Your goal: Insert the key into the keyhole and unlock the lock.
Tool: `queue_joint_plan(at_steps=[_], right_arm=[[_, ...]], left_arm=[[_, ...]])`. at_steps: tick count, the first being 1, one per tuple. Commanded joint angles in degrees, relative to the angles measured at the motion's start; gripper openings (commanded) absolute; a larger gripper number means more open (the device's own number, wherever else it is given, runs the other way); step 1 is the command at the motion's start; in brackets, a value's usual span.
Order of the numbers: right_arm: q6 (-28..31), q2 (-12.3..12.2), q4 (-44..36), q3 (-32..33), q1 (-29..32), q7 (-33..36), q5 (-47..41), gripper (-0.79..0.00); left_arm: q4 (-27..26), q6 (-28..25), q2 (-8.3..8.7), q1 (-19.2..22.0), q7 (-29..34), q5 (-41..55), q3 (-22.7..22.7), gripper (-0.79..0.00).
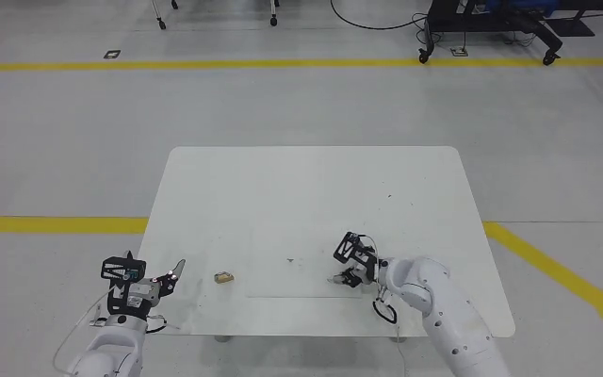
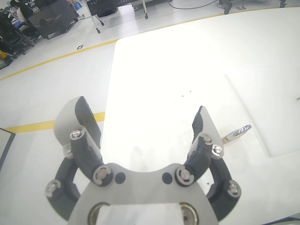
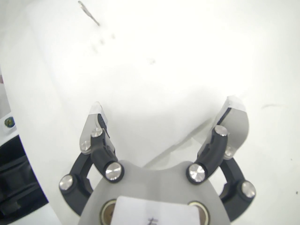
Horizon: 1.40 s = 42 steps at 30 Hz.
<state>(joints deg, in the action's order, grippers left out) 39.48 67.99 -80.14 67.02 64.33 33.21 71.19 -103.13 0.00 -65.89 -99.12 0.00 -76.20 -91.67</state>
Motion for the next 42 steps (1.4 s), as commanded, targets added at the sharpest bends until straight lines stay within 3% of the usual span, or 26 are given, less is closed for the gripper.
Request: queue_joint_plan(at_steps=[1,9,11,15,22,35,38,42], right_arm=[[0.3,0.4,1.8,-1.4,-2.1,0.3,-1.2,0.000],[10.3,1.6,11.7,-5.2,-9.1,-5.7,-11.6,0.000],[10.1,1.7,13.3,-4.7,-10.4,-7.0,-13.0,0.000],[9.8,0.6,10.9,-1.4,-7.6,-14.6,-8.8,0.000],[14.7,-1.2,6.2,2.8,-1.6,-25.6,-3.6,0.000],[13.1,-1.1,7.1,2.3,-1.8,-25.8,-3.9,0.000],[13.4,-0.8,5.3,0.3,-2.5,-25.9,-2.1,0.000],[14.9,0.8,8.1,-6.3,-8.2,-23.9,-3.4,0.000]], left_arm=[[0.0,0.0,0.00,0.0,0.0,0.0,0.0,0.000],[0.0,0.0,0.00,0.0,0.0,0.0,0.0,0.000],[0.0,0.0,0.00,0.0,0.0,0.0,0.0,0.000],[0.0,0.0,0.00,0.0,0.0,0.0,0.0,0.000],[0.0,0.0,0.00,0.0,0.0,0.0,0.0,0.000],[0.0,0.0,0.00,0.0,0.0,0.0,0.0,0.000],[0.0,0.0,0.00,0.0,0.0,0.0,0.0,0.000],[0.0,0.0,0.00,0.0,0.0,0.0,0.0,0.000]])
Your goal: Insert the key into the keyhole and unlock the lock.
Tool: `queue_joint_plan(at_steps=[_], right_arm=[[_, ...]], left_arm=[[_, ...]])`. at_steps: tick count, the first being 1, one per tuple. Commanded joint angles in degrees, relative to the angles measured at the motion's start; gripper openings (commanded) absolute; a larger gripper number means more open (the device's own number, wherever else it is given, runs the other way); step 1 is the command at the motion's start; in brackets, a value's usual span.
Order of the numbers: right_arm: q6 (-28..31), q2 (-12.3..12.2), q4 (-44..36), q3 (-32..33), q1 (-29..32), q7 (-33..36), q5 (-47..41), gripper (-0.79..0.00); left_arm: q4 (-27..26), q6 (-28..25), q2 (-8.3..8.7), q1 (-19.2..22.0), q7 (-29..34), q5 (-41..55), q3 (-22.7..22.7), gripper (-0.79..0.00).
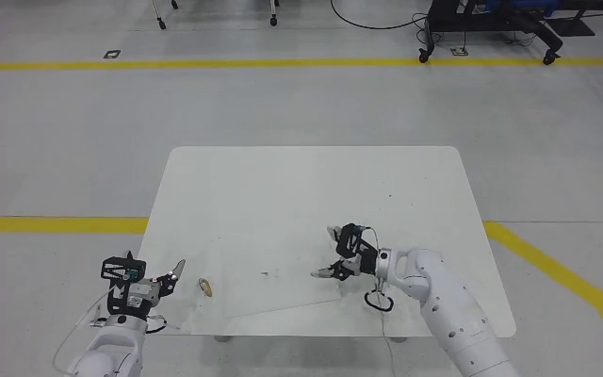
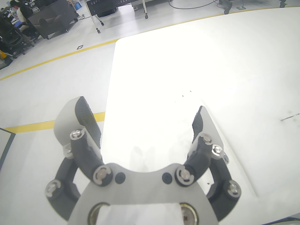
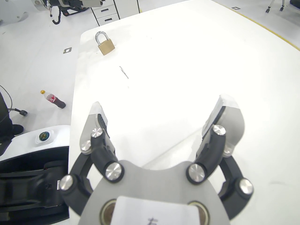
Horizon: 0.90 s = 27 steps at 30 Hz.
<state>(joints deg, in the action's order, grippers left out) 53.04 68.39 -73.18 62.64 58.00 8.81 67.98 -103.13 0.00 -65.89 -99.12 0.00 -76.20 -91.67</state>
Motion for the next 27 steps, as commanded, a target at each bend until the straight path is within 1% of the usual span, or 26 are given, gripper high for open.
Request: queue_joint_plan(at_steps=[1,6,11,13,15,17,20,21,23,24,25,26,27], right_arm=[[1.5,0.9,2.0,-3.8,-3.4,1.1,0.2,0.000],[1.7,3.7,6.9,-12.7,-9.7,1.2,1.9,0.000],[1.7,6.1,11.8,-18.4,-13.8,-1.0,3.5,0.000],[1.2,6.9,13.5,-20.2,-15.1,-1.5,4.4,-0.018],[0.3,7.8,15.0,-21.9,-16.2,-1.8,5.2,-0.089],[-0.2,8.7,16.5,-23.5,-17.2,-2.1,5.5,-0.129],[0.8,10.0,18.7,-25.6,-18.7,-2.9,5.4,-0.142],[1.7,10.3,19.4,-26.1,-19.1,-3.7,5.2,-0.182],[1.8,11.0,20.8,-26.9,-20.0,-4.7,5.6,-0.268],[1.9,11.3,21.4,-27.4,-20.3,-5.2,5.8,-0.286],[1.8,11.5,21.9,-27.7,-20.5,-5.7,6.0,-0.354],[1.8,11.8,22.4,-28.0,-20.8,-6.2,6.2,-0.394],[1.8,12.0,22.9,-28.3,-21.0,-6.7,6.6,-0.406]], left_arm=[[0.0,0.0,0.00,0.0,0.0,0.0,0.0,0.000],[0.0,0.0,0.00,0.0,0.0,0.0,0.0,0.000],[0.0,0.0,0.00,0.0,0.0,0.0,0.0,0.000],[0.0,0.0,0.00,0.0,0.0,0.0,0.0,0.000],[0.0,0.0,0.00,0.0,0.0,0.0,0.0,0.000],[0.0,0.0,0.00,0.0,0.0,0.0,0.0,0.000],[0.0,0.0,0.00,0.0,0.0,0.0,0.0,0.000],[0.0,0.0,0.00,0.0,0.0,0.0,0.0,0.000],[0.0,0.0,0.00,0.0,0.0,0.0,0.0,0.000],[0.0,0.0,0.00,0.0,0.0,0.0,0.0,0.000],[0.0,0.0,0.00,0.0,0.0,0.0,0.0,0.000],[0.0,0.0,0.00,0.0,0.0,0.0,0.0,0.000],[0.0,0.0,0.00,0.0,0.0,0.0,0.0,0.000]])
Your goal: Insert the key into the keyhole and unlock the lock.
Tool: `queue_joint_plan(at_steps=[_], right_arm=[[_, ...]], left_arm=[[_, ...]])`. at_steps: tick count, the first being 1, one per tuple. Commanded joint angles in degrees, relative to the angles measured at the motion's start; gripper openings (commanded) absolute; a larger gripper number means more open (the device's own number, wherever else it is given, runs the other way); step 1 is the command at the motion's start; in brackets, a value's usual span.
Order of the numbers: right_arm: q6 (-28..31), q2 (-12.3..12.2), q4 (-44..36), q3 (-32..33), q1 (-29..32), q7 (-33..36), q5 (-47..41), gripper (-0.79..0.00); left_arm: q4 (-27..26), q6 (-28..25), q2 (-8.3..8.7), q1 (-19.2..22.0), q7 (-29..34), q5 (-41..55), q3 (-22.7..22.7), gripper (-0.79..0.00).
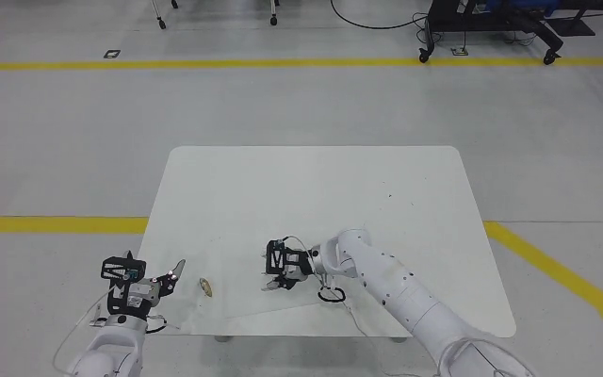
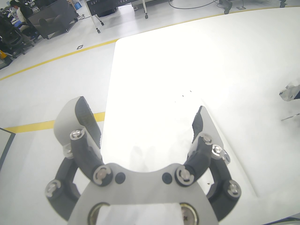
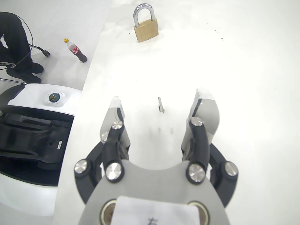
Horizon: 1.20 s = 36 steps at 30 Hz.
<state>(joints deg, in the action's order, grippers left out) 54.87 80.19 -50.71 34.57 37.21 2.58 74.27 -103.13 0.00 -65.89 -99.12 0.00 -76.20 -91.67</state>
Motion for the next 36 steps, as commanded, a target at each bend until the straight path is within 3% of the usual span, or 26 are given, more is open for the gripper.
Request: queue_joint_plan(at_steps=[1,7,8,10,25,36], right_arm=[[-0.1,0.4,0.9,-0.5,-0.4,-0.9,0.6,-0.425],[-0.6,1.5,3.0,-2.0,-1.3,-2.2,2.3,-0.468],[-0.7,1.7,3.3,-2.2,-1.5,-2.4,2.5,-0.520],[-0.8,2.0,4.0,-2.5,-1.7,-2.8,2.9,-0.785],[-0.4,-0.1,5.3,0.9,-1.5,-10.8,7.3,-0.785],[-0.1,-4.7,2.9,8.6,2.1,-18.8,9.1,-0.785]], left_arm=[[0.0,0.0,0.00,0.0,0.0,0.0,0.0,0.000],[0.0,0.0,0.00,0.0,0.0,0.0,0.0,0.000],[0.0,0.0,0.00,0.0,0.0,0.0,0.0,0.000],[0.0,0.0,0.00,0.0,0.0,0.0,0.0,0.000],[0.0,0.0,0.00,0.0,0.0,0.0,0.0,0.000],[0.0,0.0,0.00,0.0,0.0,0.0,0.0,0.000]])
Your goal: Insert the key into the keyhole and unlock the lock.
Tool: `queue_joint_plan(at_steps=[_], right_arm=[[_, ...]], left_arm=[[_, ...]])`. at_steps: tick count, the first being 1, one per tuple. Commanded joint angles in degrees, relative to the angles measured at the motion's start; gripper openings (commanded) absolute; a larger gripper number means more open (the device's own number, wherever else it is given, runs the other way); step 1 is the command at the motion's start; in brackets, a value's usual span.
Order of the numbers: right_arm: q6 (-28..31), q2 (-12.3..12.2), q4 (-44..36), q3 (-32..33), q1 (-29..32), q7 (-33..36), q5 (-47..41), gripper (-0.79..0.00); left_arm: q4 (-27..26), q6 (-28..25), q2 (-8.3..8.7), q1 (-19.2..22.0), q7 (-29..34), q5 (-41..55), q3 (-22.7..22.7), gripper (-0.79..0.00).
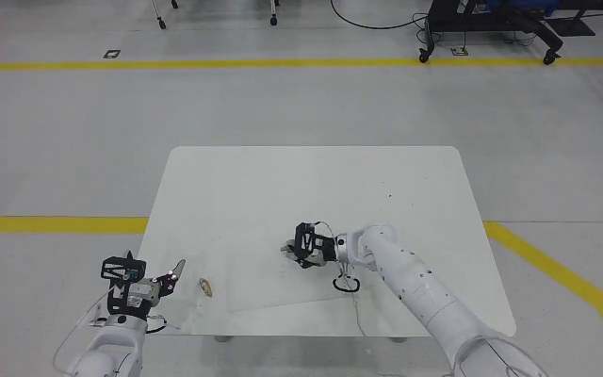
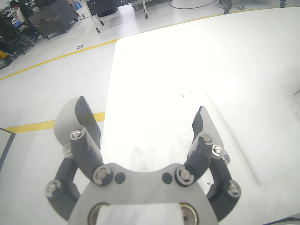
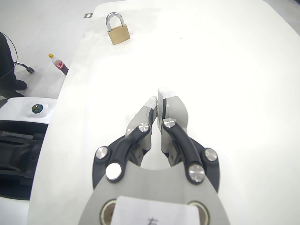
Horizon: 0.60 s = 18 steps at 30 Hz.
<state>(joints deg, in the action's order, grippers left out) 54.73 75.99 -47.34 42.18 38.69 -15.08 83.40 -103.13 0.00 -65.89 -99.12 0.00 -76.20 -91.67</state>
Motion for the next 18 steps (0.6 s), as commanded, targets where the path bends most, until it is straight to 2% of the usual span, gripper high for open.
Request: queue_joint_plan(at_steps=[1,5,11,13,18], right_arm=[[-0.1,-1.1,-0.9,2.2,1.5,-2.4,-0.7,-0.785],[2.6,-2.4,-1.5,7.5,4.8,-7.6,-10.2,-0.785],[3.3,-2.6,-1.3,9.0,6.3,-4.3,-26.6,-0.785],[3.3,-3.1,-1.6,8.7,6.2,-2.0,-29.4,-0.785],[3.3,-3.1,-1.6,8.7,6.2,-2.0,-29.4,-0.785]], left_arm=[[0.0,0.0,0.00,0.0,0.0,0.0,0.0,0.000],[0.0,0.0,0.00,0.0,0.0,0.0,0.0,0.000],[0.0,0.0,0.00,0.0,0.0,0.0,0.0,0.000],[0.0,0.0,0.00,0.0,0.0,0.0,0.0,0.000],[0.0,0.0,0.00,0.0,0.0,0.0,0.0,0.000]])
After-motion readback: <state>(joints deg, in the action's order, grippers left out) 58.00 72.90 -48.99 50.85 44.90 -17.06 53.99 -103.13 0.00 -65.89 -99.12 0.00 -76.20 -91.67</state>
